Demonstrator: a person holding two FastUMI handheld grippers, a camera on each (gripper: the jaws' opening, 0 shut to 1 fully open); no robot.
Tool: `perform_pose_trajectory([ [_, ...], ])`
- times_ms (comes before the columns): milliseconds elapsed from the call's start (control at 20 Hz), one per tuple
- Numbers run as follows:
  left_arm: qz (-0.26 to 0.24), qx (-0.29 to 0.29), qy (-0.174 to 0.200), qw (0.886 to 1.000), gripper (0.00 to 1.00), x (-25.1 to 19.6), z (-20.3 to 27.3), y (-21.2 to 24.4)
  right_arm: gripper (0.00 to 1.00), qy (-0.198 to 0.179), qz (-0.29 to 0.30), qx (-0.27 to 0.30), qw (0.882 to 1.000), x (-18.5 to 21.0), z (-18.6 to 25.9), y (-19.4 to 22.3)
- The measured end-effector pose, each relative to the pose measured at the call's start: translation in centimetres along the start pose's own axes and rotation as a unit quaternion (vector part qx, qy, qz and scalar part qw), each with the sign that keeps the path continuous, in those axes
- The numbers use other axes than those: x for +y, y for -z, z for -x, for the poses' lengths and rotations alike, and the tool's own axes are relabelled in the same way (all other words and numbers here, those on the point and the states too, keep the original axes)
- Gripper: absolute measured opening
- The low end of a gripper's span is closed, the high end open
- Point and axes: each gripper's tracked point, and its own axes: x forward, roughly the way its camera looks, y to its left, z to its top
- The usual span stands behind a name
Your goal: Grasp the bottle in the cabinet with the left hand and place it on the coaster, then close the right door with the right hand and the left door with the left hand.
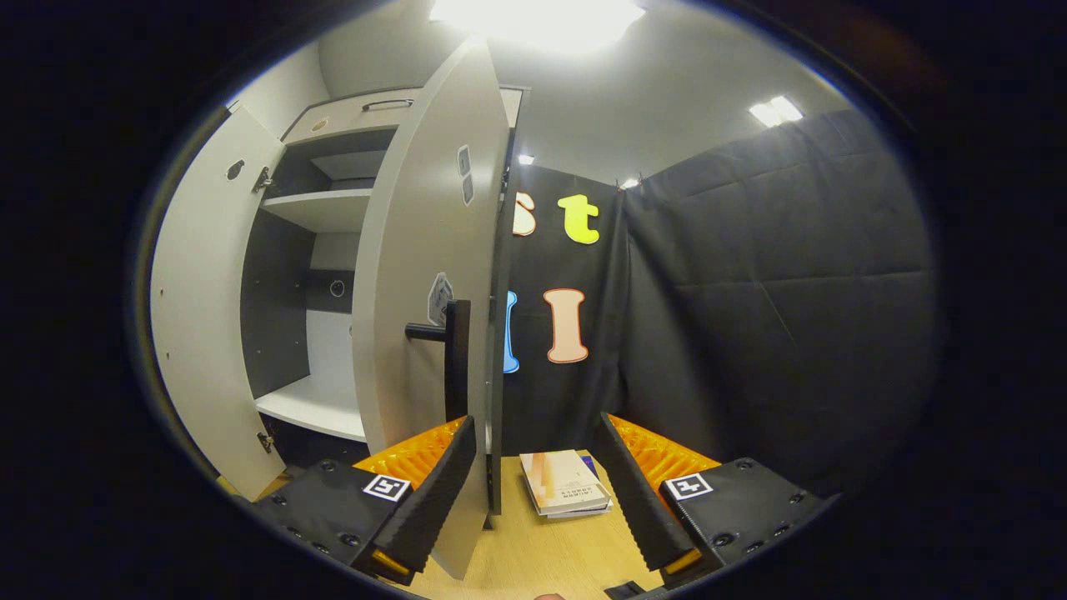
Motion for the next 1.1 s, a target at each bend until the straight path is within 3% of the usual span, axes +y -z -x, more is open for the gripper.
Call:
perform_pose_trajectory([
  [250,0.009,-0.002,0.003,1.0,0.81,0.5,-0.7,0.1,0.95,-0.017,0.002,-0.001,1.0,2.0,-0.1,0.0],
  [500,0.009,-0.001,0.001,1.0,0.81,0.9,-0.9,0.2,0.95,-0.056,-0.002,-0.002,0.998,5.8,-0.7,-0.2],
  [1100,-0.001,0.007,-0.041,0.999,0.8,4.1,0.5,0.9,0.95,-0.119,-0.01,0.008,0.993,12.8,-3.8,0.7],
])
